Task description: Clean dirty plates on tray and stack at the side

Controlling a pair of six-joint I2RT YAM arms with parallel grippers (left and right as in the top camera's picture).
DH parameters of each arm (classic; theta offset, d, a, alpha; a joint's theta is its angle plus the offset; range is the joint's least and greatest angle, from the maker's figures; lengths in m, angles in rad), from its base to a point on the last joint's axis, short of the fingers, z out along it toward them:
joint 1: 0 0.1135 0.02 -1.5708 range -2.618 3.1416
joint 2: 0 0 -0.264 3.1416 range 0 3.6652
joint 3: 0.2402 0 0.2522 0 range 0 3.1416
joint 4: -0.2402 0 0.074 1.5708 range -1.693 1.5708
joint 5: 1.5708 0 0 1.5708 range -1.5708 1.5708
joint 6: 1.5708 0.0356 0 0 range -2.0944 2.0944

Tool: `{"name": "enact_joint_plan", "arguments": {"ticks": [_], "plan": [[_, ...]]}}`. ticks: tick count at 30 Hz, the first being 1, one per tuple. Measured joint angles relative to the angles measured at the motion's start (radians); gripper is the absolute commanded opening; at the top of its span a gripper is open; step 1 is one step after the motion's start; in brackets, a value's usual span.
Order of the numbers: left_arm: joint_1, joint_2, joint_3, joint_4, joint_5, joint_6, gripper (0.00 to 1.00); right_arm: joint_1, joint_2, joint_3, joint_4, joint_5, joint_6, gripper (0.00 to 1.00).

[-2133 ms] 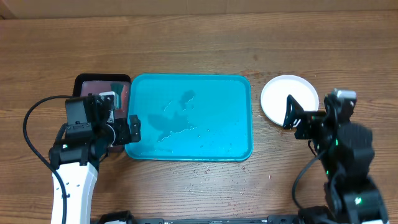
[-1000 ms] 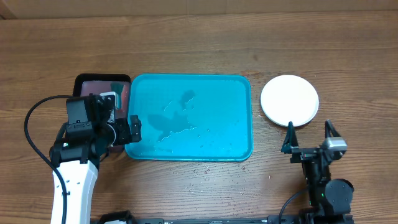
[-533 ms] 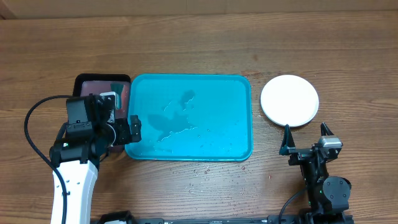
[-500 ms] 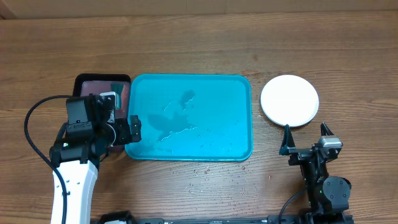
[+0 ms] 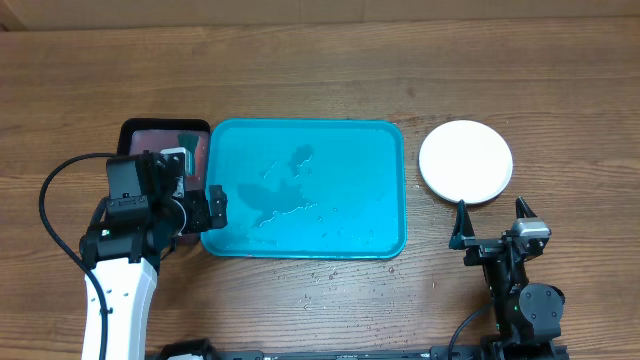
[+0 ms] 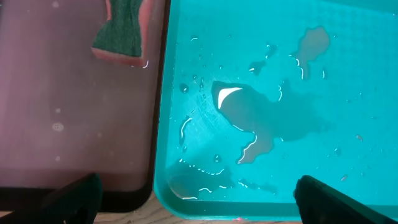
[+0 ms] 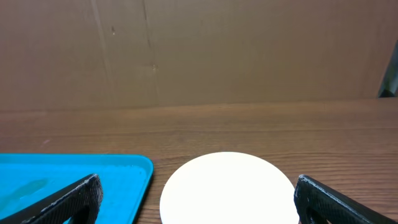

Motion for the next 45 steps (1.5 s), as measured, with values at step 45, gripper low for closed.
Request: {"name": "enact_joint_plan", "arguments": {"ticks": [45], "plan": [[0.0, -0.778, -0.729, 0.981, 0.056, -0.014, 1.0, -0.005, 0.0, 0.0, 0.0, 0.0, 0.0, 1.0]]}}
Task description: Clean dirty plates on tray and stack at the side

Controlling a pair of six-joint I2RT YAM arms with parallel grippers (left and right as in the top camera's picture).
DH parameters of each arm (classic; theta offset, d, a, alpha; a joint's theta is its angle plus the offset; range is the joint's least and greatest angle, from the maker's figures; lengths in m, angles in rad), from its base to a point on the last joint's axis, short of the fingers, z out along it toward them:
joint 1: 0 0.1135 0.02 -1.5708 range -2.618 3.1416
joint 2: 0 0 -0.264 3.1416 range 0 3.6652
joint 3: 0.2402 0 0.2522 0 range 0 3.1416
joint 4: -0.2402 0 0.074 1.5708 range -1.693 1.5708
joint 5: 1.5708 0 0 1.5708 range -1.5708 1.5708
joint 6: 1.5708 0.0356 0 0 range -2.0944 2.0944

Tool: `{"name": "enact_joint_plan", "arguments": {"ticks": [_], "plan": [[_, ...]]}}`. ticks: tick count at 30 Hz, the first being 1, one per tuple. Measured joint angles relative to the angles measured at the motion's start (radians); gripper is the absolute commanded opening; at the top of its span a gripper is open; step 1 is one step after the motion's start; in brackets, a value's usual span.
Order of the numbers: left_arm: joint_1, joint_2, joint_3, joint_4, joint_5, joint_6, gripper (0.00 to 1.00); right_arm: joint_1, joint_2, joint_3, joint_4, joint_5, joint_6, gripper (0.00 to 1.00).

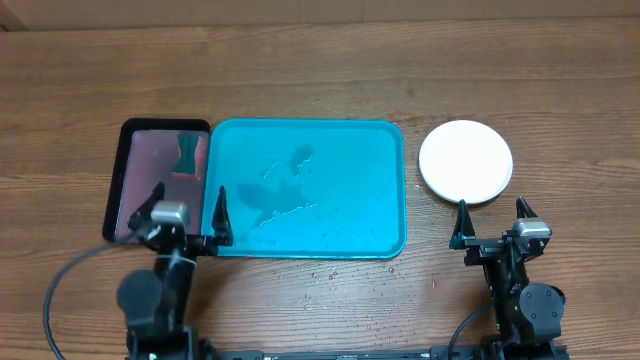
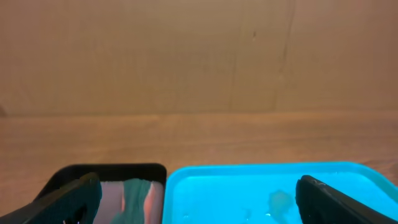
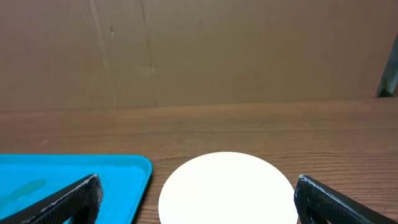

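The blue tray (image 1: 385, 140) lies mid-table, wet with puddles and holding no plates; it also shows in the left wrist view (image 2: 261, 180). A white plate stack (image 1: 465, 161) sits right of it, seen too in the right wrist view (image 3: 225, 186). My left gripper (image 1: 188, 214) stands open at the tray's front left corner, low near the table edge, holding nothing. My right gripper (image 1: 493, 218) stands open just in front of the plates, empty.
A black basin (image 1: 115, 180) of pinkish water lies left of the tray with a green-and-pink sponge (image 1: 187, 152) in it, the sponge (image 2: 138, 196) also showing in the left wrist view. Water drops speckle the wood in front of the tray. A cardboard wall stands behind the table.
My left arm has drawn back from over the basin and tray edge to the table's front, its camera now looking level across the table. The right arm has not moved.
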Motion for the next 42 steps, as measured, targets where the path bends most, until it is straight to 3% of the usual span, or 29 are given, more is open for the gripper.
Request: {"name": "enact_joint_plan", "arguments": {"ticks": [7, 14, 21, 42], "plan": [[0.0, -0.19, -0.109, 0.04, 0.006, 0.0, 1.0, 0.0, 0.0, 0.0, 0.0, 0.0, 0.0, 1.0], [-0.027, -0.308, -0.13, -0.029, -0.037, 0.0, 1.0, 0.0, 0.0, 0.0, 0.001, 0.0, 0.0, 1.0], [-0.026, -0.321, -0.136, -0.235, -0.071, -0.019, 1.0, 0.0, 0.0, 0.0, 0.0, 0.0, 0.0, 1.0], [-0.026, -0.322, -0.136, -0.235, -0.077, -0.038, 1.0, 0.0, 0.0, 0.0, 0.001, 0.0, 0.0, 1.0]]}}
